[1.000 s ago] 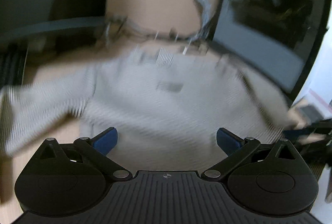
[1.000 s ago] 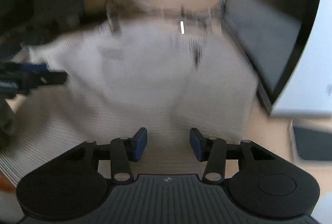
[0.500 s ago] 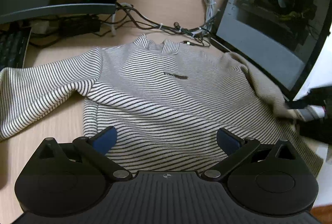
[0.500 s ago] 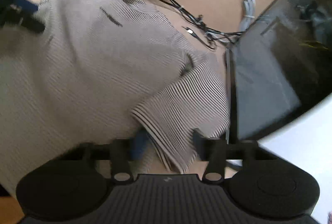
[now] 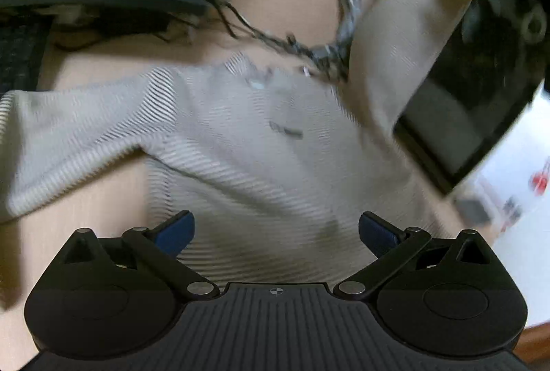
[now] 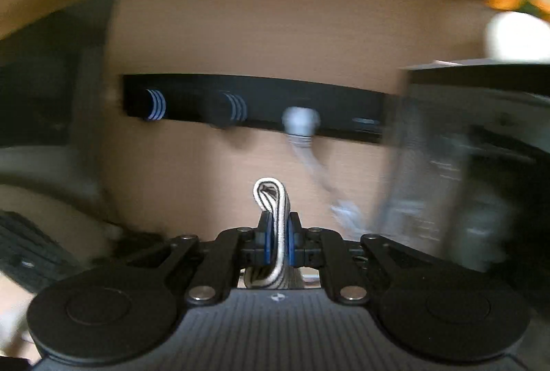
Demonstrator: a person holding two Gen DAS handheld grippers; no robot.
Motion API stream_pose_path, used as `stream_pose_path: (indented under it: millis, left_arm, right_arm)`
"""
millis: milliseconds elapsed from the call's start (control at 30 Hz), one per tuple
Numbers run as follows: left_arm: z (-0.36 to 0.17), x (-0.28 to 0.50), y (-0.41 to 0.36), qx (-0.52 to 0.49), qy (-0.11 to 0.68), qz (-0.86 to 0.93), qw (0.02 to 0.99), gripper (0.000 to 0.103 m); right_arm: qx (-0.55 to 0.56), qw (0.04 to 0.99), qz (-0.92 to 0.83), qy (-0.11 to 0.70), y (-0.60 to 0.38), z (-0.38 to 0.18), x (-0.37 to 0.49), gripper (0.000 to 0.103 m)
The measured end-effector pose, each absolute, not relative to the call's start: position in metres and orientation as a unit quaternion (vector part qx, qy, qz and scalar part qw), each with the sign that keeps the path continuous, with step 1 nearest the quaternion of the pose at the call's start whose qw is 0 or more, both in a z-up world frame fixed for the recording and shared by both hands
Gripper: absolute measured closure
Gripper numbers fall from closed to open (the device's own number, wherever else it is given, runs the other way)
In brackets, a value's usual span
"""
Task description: Fold clothes
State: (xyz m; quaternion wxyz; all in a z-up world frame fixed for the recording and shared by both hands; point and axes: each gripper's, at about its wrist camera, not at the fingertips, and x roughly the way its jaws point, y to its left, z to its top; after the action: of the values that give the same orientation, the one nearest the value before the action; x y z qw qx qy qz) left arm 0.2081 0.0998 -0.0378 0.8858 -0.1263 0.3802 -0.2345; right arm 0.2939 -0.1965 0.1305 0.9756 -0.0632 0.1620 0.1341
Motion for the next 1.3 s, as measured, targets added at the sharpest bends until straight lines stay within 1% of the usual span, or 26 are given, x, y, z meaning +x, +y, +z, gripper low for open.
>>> stream_pose_path:
  millis: [133,300,367,467,533,567,600,700,800,933,1067,1133,1200,1233,1300]
  left_arm:
    - [-0.015,0.19,0.124,-0.091,0.341,-0.192,0.916,0.0]
    - [-0.005,0.163,0.149,-0.022,0.31,-0.131,0.942,0.0]
    - [-0.005,0.155,0.162,0.0,0.303,-0.106,0.947,0.0]
    - [-0.009,0.149,0.182,0.009,0.313,-0.077,0.947,0.0]
    - [-0.011,0.145,0.193,0.013,0.319,-0.061,0.946,0.0]
    - [-0.013,0.144,0.199,0.015,0.322,-0.054,0.945,0.0]
    - [-0.013,0.142,0.207,0.019,0.324,-0.049,0.945,0.0]
    - [-0.016,0.14,0.214,0.045,0.328,-0.053,0.942,0.0]
    - [-0.019,0.133,0.218,0.093,0.33,-0.072,0.937,0.0]
    - [-0.021,0.124,0.224,0.146,0.331,-0.078,0.929,0.0]
    - [-0.018,0.124,0.247,0.124,0.348,-0.036,0.929,0.0]
    - [-0.014,0.123,0.259,0.099,0.359,-0.005,0.928,0.0]
    - [-0.009,0.122,0.275,0.06,0.371,0.019,0.926,0.0]
    - [-0.006,0.122,0.281,0.043,0.373,0.027,0.927,0.0]
    - [-0.001,0.119,0.292,0.001,0.373,0.044,0.927,0.0]
  right_arm:
    - [-0.062,0.966,0.179,0.177,-0.151,0.115,0.313,0.095]
    - [-0.063,0.954,0.206,0.209,-0.105,0.088,0.333,0.094]
    - [-0.064,0.95,0.213,0.219,-0.093,0.08,0.337,0.094]
    - [-0.055,0.949,0.216,0.224,-0.082,0.075,0.338,0.093]
    - [-0.048,0.949,0.217,0.222,-0.079,0.075,0.338,0.089]
    - [-0.047,0.95,0.217,0.219,-0.077,0.076,0.337,0.084]
    - [-0.048,0.951,0.218,0.216,-0.076,0.078,0.336,0.082]
    - [-0.047,0.951,0.221,0.212,-0.077,0.08,0.328,0.078]
    - [-0.05,0.948,0.231,0.214,-0.075,0.08,0.314,0.076]
    - [-0.064,0.921,0.287,0.256,-0.056,0.053,0.276,0.074]
    - [-0.042,0.866,0.356,0.349,-0.011,-0.01,0.235,0.074]
    - [-0.02,0.843,0.375,0.384,0.012,-0.036,0.222,0.07]
    - [0.002,0.828,0.385,0.408,0.034,-0.055,0.217,0.064]
    - [0.014,0.82,0.389,0.419,0.045,-0.065,0.215,0.063]
    - [0.019,0.814,0.394,0.426,0.061,-0.074,0.212,0.06]
